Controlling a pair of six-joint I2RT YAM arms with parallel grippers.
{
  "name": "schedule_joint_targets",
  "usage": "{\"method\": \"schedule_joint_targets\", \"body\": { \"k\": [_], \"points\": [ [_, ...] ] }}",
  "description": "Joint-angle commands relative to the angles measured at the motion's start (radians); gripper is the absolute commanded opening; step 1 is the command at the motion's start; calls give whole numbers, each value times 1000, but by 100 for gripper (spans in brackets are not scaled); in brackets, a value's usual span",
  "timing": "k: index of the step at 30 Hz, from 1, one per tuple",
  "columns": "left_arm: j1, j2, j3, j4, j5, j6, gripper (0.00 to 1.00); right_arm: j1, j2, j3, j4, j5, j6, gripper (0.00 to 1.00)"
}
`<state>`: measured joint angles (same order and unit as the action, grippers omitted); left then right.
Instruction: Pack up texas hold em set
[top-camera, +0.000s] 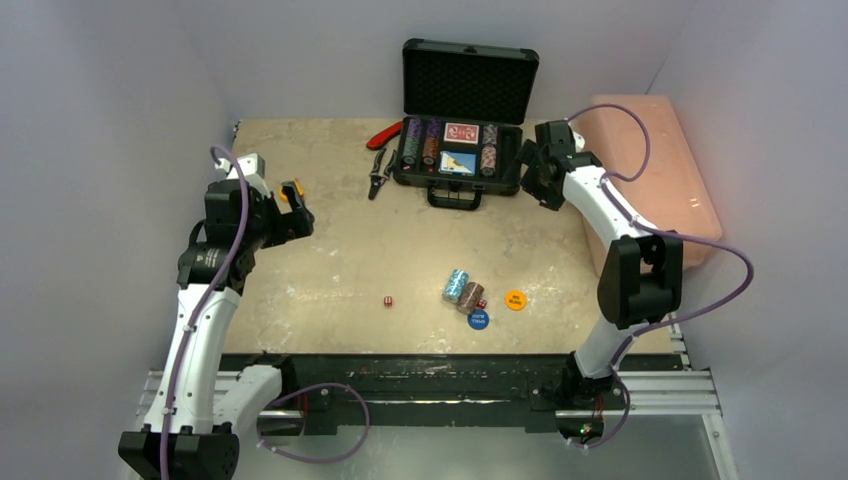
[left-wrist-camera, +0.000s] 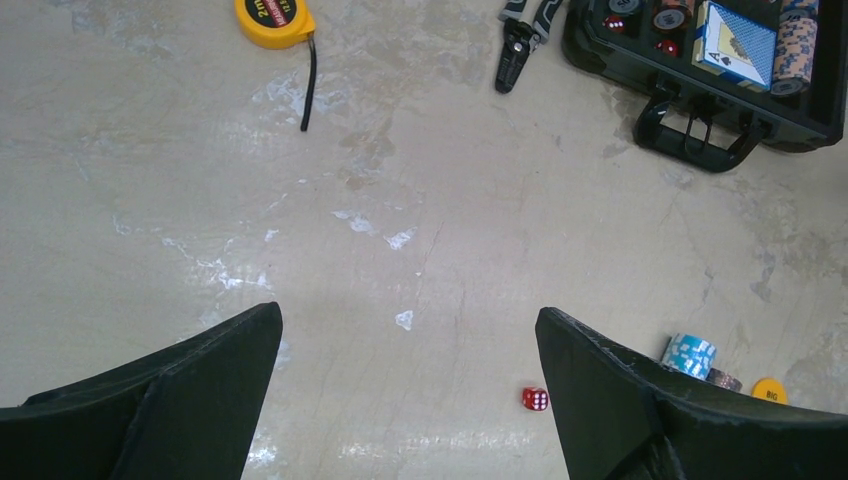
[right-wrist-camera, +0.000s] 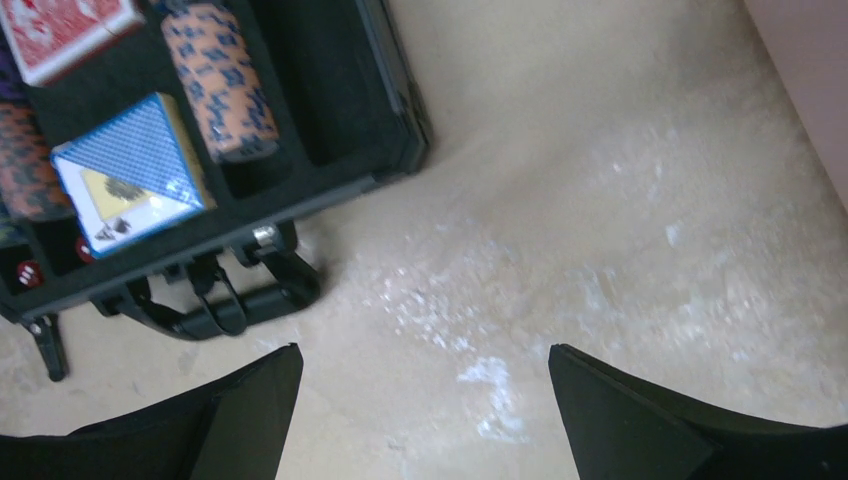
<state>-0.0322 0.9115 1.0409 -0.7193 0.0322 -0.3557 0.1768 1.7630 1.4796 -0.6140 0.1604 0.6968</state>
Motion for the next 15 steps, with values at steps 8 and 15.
{"method": "schedule_joint_targets", "body": {
  "k": [8, 15],
  "points": [
    [3, 15, 43, 19, 49, 11, 99, 6, -150, -168, 36, -69, -15, 99],
    [0, 17, 43, 11, 36, 16, 99, 62, -229, -246, -6, -147, -189, 99]
  ]
}}
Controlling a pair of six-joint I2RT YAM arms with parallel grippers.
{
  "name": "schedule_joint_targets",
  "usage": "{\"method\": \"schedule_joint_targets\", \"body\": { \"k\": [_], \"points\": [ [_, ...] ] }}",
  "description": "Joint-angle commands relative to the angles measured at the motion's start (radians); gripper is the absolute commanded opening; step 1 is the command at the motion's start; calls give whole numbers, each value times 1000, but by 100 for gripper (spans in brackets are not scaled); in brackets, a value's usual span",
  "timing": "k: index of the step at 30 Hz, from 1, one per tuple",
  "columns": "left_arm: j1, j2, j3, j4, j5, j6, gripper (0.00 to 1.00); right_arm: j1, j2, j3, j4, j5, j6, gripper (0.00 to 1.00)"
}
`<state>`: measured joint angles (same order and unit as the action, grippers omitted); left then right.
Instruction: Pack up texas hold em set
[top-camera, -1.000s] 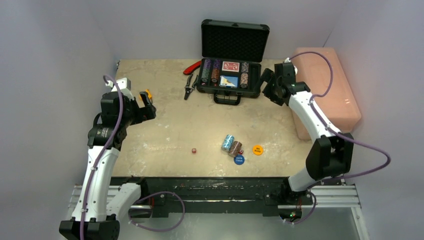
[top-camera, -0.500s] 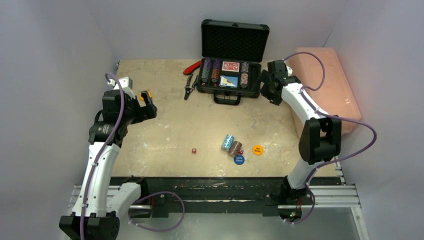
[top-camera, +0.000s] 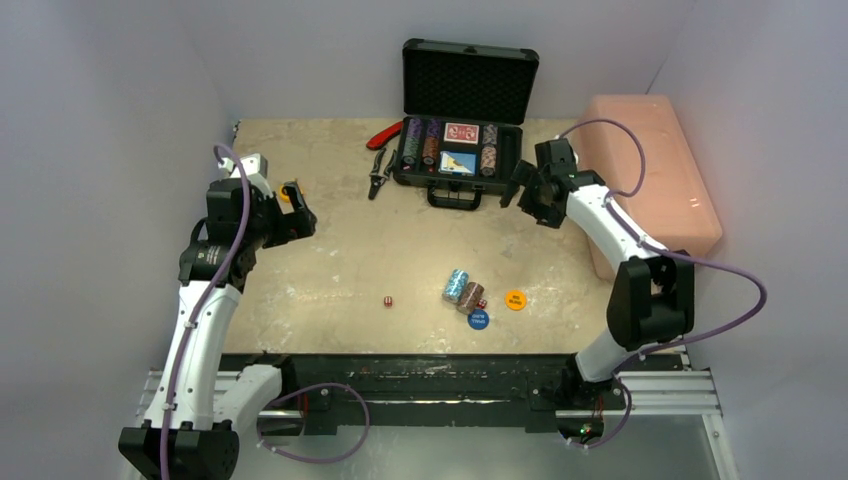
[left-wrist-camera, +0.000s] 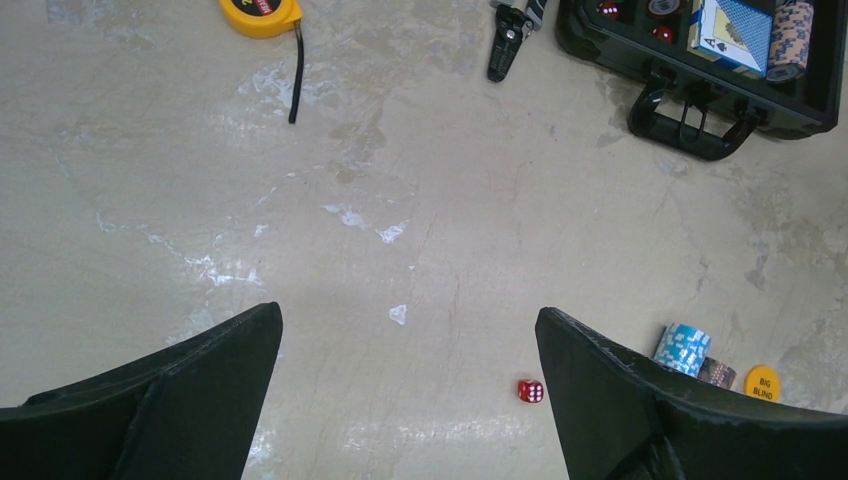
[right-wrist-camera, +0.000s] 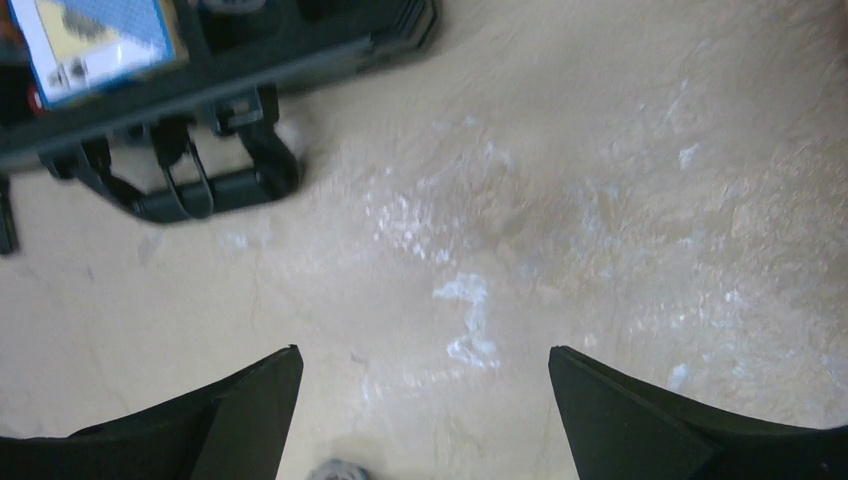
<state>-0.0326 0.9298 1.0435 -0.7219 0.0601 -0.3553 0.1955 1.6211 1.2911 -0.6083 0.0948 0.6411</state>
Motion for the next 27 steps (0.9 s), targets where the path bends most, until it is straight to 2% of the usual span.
{"method": "schedule_joint_targets", "body": {
  "k": [1, 7, 11, 13, 21, 27],
  "points": [
    [0, 1, 42, 13, 11, 15, 99, 62, -107, -76, -16, -90, -168, 99],
    [-1, 12, 50, 8, 33, 9, 98, 162, -241, -203, -42, -148, -287, 99],
    [-22, 8, 49, -8, 25, 5, 98, 226, -324, -260, 29, -205, -360, 99],
    [-40, 10, 55, -28, 19, 5, 98, 296, -349, -274, 69, -165, -409, 99],
    [-51, -37, 3, -45, -17, 22, 98, 456, -352, -371, 258, -142, -601, 99],
    [-84, -41, -17, -34, -42, 31, 98, 481, -272, -343, 272, -185, -795, 99]
  ]
}}
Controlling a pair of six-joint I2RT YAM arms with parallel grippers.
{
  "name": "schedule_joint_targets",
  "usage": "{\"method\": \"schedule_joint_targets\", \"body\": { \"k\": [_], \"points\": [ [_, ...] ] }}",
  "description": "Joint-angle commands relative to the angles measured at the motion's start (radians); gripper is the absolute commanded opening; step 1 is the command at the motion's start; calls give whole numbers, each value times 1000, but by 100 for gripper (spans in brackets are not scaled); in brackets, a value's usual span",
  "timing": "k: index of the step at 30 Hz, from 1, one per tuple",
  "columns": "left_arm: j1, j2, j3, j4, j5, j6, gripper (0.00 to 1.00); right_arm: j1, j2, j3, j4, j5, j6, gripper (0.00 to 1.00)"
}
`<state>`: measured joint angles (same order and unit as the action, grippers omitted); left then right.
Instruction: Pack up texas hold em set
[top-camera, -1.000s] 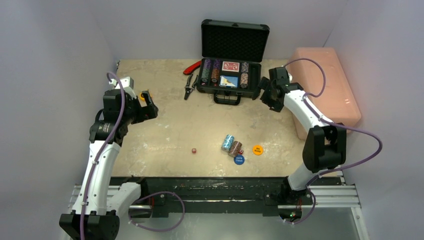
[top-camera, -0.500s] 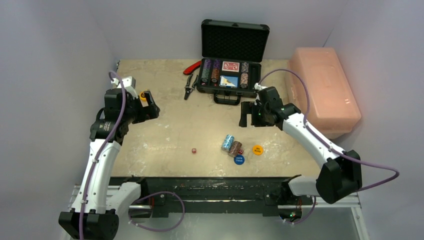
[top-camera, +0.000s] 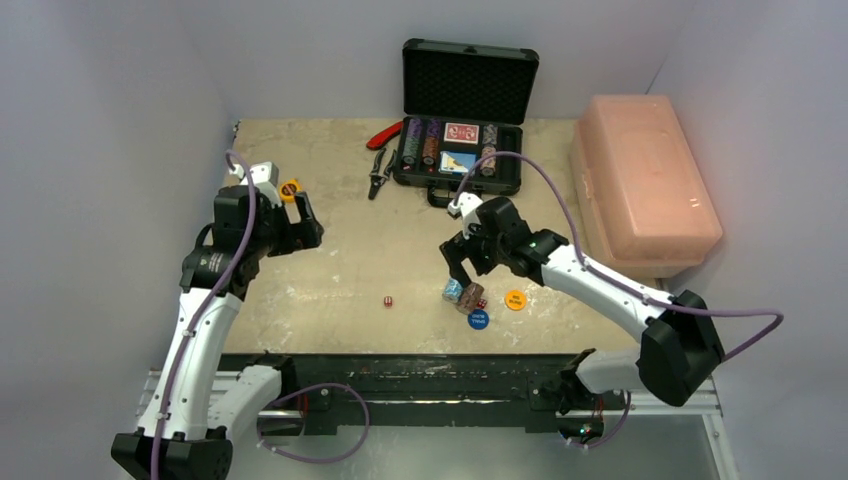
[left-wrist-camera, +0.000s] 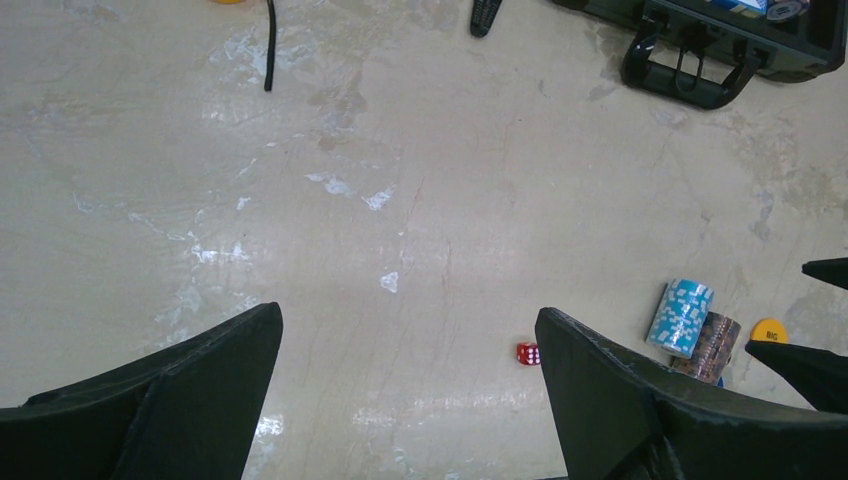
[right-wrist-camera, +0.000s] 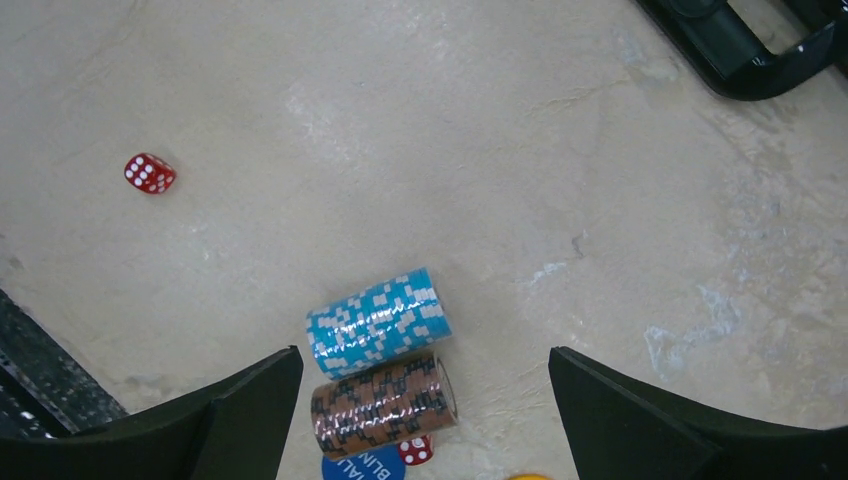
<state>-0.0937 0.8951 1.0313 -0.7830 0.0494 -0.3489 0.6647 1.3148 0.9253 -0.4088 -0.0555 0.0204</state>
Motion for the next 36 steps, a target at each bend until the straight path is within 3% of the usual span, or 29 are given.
{"method": "schedule_joint_targets", "body": {
  "k": [1, 12, 36],
  "points": [
    [-28, -6, -4, 26, -37, 26, 98, 14, 45, 24, 74, -51, -192, 99],
    [-56, -4, -2, 22, -72, 28, 98, 62, 169, 35, 7, -186, -281, 99],
    [-87, -2, -5, 20, -84, 36, 98, 78, 232, 38, 51, -61, -293, 99]
  ]
}}
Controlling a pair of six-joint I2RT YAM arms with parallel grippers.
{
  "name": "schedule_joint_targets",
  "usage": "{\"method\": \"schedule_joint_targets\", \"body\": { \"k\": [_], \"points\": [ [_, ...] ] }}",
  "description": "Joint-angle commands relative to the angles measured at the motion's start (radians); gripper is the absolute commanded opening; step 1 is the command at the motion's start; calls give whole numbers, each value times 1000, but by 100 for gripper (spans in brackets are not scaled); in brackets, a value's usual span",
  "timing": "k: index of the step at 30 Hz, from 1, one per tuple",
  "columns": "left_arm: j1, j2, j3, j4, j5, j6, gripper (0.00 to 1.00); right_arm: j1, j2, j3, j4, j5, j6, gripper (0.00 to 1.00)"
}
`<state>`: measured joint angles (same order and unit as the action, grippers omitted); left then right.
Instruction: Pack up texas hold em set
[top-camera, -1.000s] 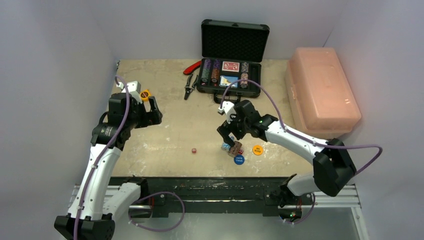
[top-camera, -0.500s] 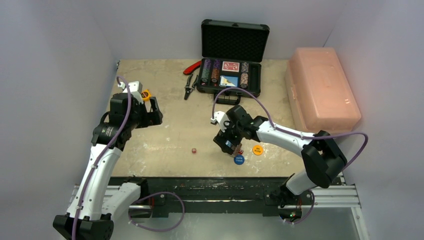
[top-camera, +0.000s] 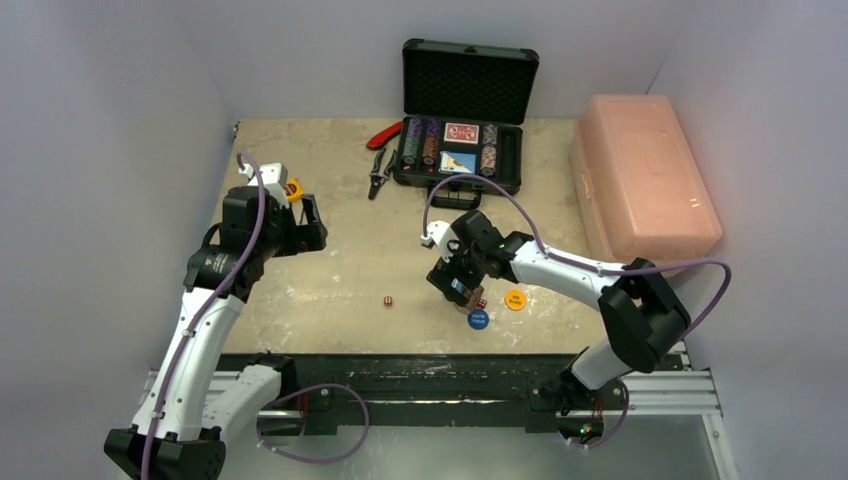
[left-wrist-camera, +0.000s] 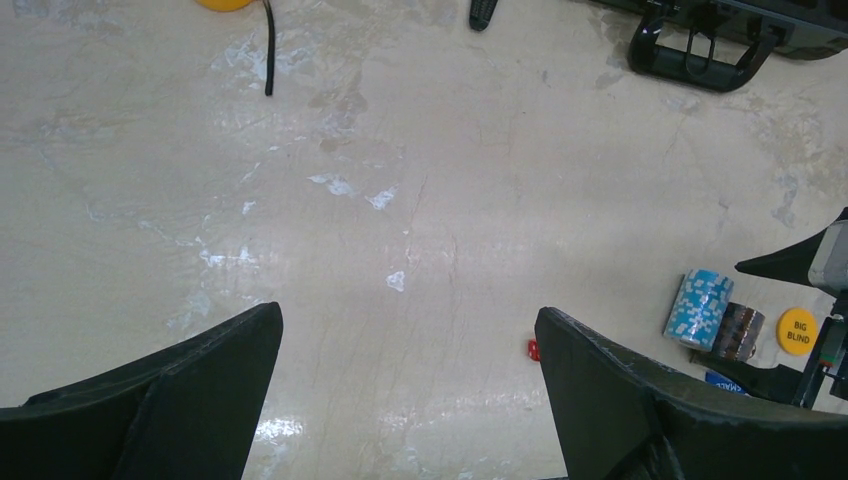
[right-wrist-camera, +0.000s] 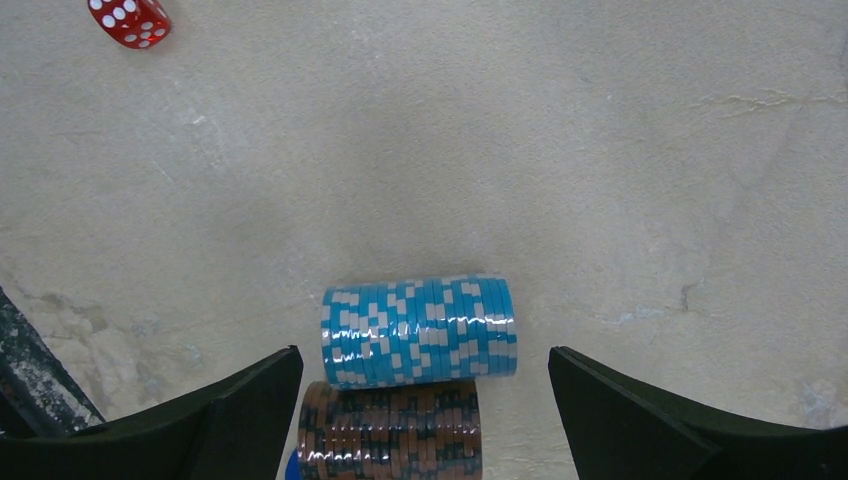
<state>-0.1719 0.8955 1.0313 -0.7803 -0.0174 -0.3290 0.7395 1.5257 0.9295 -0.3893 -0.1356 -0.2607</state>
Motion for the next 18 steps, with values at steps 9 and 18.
{"method": "schedule_joint_targets", "body": {
  "k": [9, 18],
  "points": [
    [-18, 3, -5, 17, -24, 19, 98, 3, 55, 41, 56, 20, 4, 97],
    [-21, 3, -7, 17, -31, 21, 98, 3, 80, 53, 31, -36, 8, 75]
  ]
}}
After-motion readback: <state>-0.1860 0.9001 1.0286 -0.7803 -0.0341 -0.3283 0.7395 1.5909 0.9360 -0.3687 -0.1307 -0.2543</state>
